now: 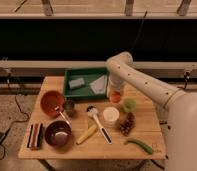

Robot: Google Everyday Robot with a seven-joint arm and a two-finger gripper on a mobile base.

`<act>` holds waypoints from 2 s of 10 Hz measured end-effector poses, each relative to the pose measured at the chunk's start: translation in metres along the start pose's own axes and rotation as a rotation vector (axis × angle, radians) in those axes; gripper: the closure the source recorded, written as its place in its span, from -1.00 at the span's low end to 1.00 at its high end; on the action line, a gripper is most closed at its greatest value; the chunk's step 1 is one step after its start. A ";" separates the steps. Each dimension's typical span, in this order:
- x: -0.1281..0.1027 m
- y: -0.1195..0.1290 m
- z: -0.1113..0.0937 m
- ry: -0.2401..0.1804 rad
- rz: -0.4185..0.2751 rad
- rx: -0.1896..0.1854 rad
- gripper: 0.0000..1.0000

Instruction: Place apple in table surface

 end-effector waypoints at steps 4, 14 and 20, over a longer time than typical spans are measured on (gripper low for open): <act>-0.011 -0.002 -0.007 -0.002 -0.031 0.016 1.00; -0.008 -0.012 0.036 -0.050 0.035 0.027 -0.51; -0.004 -0.012 0.032 -0.061 0.088 0.075 -0.60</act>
